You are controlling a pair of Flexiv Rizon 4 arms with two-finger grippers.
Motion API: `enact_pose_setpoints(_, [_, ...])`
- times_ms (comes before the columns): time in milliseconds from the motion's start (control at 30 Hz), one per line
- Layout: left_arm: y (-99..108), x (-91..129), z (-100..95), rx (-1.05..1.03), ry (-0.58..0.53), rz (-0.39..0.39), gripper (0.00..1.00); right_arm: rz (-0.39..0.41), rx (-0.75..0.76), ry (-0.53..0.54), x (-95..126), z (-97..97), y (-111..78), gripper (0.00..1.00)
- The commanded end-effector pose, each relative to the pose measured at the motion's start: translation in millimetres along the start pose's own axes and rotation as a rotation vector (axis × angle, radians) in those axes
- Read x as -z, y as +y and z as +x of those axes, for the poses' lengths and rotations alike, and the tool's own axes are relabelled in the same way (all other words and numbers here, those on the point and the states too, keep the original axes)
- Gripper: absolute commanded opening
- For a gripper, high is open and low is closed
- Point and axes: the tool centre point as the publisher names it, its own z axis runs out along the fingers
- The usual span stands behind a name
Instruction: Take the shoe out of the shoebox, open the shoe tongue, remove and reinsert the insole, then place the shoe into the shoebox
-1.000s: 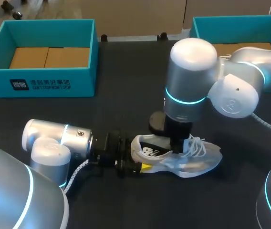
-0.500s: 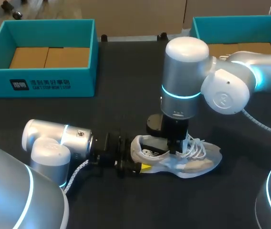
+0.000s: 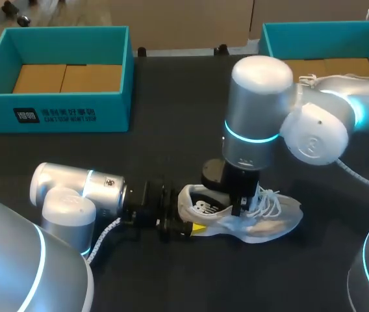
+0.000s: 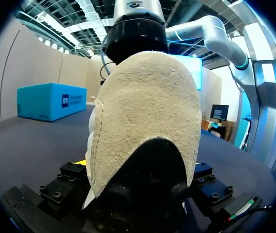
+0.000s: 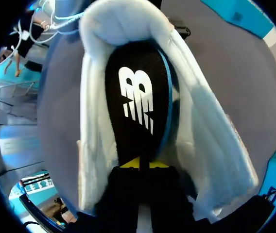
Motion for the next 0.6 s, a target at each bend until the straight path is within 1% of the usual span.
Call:
enact_pose_setpoints(33, [-0.6, -1.0, -1.2, 0.001, -0.004, -0.001, 0.0, -0.077, 0.017, -0.079, 30.8, 14.5, -21.6, 0.0])
enact_pose_setpoints(67, [-0.6, -1.0, -1.2, 0.001, -0.004, -0.001, 0.0, -0.075, 0.018, -0.088, 34.5, 13.5, -20.1, 0.0])
enact_pose_setpoints(200, [-0.6, -1.0, -1.2, 0.001, -0.004, -0.001, 0.0, -0.12, 0.054, -0.117, 44.3, 9.2, -18.6, 0.0])
enact_pose_setpoints(300, [-0.6, -1.0, -1.2, 0.001, -0.004, -0.001, 0.0, -0.169, 0.108, -0.139, 49.8, 5.6, -15.9, 0.0])
enact_pose_setpoints(367, [-0.6, -1.0, -1.2, 0.001, -0.004, -0.001, 0.0, -0.195, 0.132, -0.15, 51.8, 3.6, -14.7, 0.0])
enact_pose_setpoints(400, [-0.6, -1.0, -1.2, 0.001, -0.004, -0.001, 0.0, -0.191, 0.131, -0.148, 52.4, 2.3, -14.7, 0.0])
enact_pose_setpoints(600, [-0.6, -1.0, -1.2, 0.001, -0.004, -0.001, 0.0, -0.24, 0.184, -0.146, 53.1, -5.1, -16.6, 0.0])
